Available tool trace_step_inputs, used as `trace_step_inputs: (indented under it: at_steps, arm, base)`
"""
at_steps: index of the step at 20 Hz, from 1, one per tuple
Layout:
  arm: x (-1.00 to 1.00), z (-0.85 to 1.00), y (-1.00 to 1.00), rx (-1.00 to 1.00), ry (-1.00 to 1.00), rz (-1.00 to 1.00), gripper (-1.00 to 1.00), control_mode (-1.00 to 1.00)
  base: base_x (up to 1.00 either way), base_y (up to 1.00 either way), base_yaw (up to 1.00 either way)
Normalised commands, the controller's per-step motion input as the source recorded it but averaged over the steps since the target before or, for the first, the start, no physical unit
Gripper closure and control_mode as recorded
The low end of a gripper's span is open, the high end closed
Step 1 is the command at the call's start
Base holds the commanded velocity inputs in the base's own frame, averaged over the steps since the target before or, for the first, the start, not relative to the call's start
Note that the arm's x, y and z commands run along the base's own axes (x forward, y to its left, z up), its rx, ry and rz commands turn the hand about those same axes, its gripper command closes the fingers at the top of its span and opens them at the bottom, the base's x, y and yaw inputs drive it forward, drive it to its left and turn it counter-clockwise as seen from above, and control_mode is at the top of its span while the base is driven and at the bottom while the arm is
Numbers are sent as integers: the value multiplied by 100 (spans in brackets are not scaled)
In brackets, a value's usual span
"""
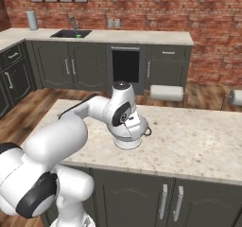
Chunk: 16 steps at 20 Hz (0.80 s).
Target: Pick the cup and colander and place them in the sink. Then turn on the water.
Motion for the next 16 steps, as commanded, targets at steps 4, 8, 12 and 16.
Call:
trace_step_inputs:
  at_steps: [4,8,12,16]
  arm:
    - [29,-6,-7,0,0,0,-100,-100]
    - [14,-13,-12,0,0,0,-100,-100]
    - [0,-23,-19,2,0,0,-100,-100]
    - [0,-22,-27,4,0,0,-100,-100]
  base:
    - [0,0,0]
    - [0,0,0]
    - [0,0,0]
    - [0,0,0]
